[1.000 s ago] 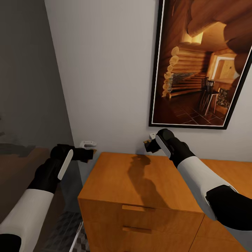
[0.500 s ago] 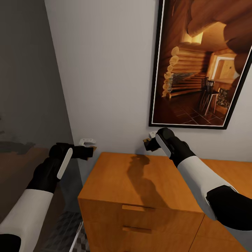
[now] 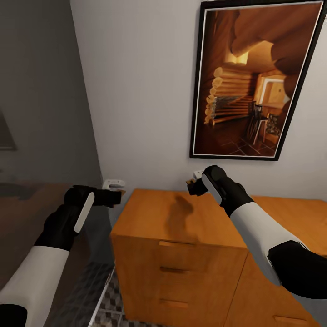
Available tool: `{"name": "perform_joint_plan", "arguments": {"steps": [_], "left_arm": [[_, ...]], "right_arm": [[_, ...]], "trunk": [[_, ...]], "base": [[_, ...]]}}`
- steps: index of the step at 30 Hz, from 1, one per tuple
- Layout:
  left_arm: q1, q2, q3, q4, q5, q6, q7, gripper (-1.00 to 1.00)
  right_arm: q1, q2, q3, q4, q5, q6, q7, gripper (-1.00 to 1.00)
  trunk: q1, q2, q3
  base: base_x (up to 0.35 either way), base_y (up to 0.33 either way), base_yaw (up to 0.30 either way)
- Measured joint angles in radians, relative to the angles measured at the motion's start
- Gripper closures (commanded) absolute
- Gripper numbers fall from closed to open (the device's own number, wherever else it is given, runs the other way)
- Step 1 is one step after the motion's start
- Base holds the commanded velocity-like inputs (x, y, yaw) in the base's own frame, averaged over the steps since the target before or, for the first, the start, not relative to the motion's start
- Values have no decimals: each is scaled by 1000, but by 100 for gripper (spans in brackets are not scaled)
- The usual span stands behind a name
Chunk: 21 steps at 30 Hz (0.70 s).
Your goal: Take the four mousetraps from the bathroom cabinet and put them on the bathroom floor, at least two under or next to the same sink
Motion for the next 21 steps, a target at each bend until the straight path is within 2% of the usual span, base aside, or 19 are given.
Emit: {"name": "perform_joint_plan", "arguments": {"steps": [7, 21], "left_arm": [[0, 0, 0, 8, -1, 0, 0, 100], [2, 2, 0, 35, -2, 0, 1, 100]], "right_arm": [[0, 1, 0, 0, 44, 0, -1, 100], [1, 2, 0, 3, 54, 0, -7, 100]], "trunk": [[0, 0, 0], [0, 0, 0]], "base": [[-344, 0, 0], [-345, 0, 0]]}}
